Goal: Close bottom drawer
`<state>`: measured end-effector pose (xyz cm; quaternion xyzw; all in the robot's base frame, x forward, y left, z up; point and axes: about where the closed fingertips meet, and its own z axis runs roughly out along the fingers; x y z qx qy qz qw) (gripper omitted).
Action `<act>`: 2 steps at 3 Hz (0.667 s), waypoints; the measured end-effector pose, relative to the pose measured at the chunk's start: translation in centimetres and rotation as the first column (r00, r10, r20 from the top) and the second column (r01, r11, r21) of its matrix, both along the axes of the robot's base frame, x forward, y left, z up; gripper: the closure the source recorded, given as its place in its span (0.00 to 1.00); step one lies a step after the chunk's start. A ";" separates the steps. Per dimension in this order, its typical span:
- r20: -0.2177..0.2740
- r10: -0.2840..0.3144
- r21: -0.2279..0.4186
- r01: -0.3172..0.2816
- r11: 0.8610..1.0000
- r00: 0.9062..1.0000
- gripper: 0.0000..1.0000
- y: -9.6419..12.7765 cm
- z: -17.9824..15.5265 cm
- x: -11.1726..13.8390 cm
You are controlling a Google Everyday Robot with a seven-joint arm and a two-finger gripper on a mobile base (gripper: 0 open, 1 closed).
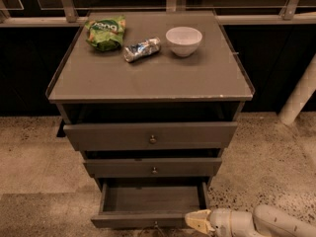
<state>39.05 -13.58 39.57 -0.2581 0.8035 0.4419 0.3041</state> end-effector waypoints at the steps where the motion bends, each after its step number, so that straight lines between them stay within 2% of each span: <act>1: -0.007 -0.012 -0.018 0.012 1.000 1.000 1.00 0.2 -0.5 -0.4; 2: -0.050 -0.040 0.002 0.040 0.999 0.998 1.00 0.1 -4.4 -0.6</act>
Offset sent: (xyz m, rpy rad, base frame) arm -0.0220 0.0098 -0.1276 0.0811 0.1626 -0.0944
